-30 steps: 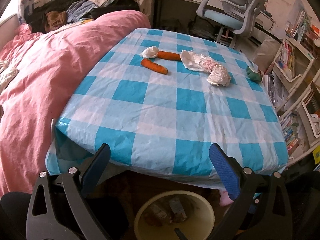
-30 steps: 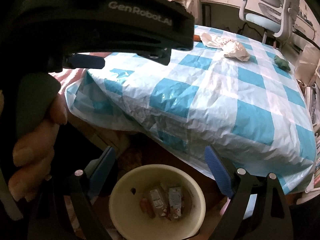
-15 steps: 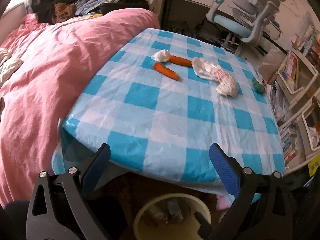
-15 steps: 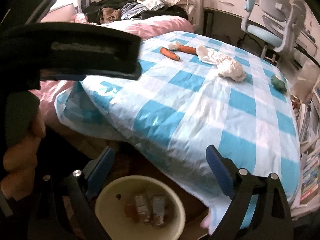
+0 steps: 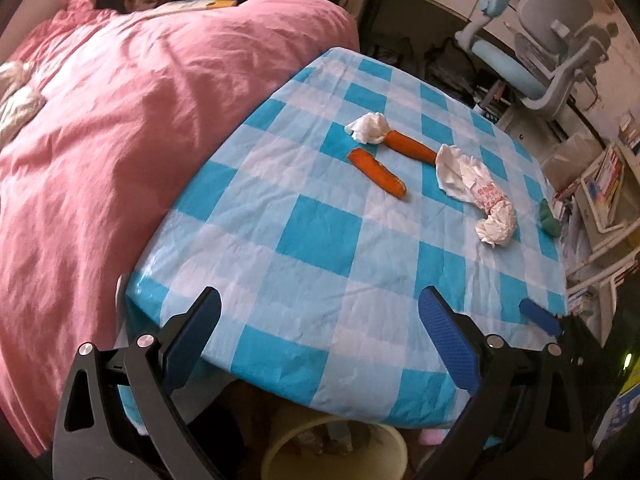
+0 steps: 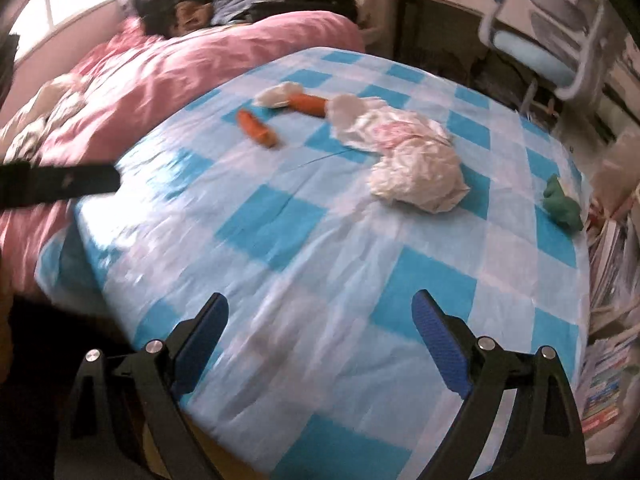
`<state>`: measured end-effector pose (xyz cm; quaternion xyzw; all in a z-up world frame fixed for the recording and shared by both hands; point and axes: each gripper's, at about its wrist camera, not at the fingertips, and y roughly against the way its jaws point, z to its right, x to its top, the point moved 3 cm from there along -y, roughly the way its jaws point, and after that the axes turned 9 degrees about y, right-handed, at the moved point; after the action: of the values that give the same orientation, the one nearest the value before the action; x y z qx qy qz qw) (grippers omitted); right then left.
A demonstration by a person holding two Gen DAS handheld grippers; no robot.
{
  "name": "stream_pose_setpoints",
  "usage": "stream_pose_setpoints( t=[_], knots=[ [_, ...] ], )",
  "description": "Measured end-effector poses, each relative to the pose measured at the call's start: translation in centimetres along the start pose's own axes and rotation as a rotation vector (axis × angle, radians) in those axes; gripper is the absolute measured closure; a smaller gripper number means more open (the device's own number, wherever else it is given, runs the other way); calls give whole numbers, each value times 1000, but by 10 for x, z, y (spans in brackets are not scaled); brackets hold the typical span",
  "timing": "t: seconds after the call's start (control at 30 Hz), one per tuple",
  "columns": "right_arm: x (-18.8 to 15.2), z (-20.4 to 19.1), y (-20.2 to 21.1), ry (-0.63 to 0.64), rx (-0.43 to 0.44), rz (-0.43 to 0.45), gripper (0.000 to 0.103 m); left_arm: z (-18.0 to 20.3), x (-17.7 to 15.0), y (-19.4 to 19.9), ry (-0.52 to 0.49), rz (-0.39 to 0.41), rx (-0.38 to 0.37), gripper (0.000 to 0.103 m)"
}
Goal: Collect trash
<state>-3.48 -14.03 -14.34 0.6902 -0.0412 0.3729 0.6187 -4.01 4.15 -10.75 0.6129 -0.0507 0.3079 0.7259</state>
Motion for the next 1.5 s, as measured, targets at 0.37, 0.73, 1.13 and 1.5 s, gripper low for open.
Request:
stream_pose_setpoints(
  t=[0.37, 0.73, 1.13, 1.5],
  knots=[
    [10, 5, -1, -12, 11, 41, 14, 21, 2, -15, -80, 17, 55, 8],
    [15, 4, -5, 20, -10, 49, 14, 24, 0, -24, -91, 6, 73, 8],
    [29, 25, -40, 102, 53, -4, 8, 29, 4, -13, -71, 12, 17, 8],
    [34, 29, -45, 113, 68, -12, 6, 28, 5, 3, -44, 16, -47, 8]
  ],
)
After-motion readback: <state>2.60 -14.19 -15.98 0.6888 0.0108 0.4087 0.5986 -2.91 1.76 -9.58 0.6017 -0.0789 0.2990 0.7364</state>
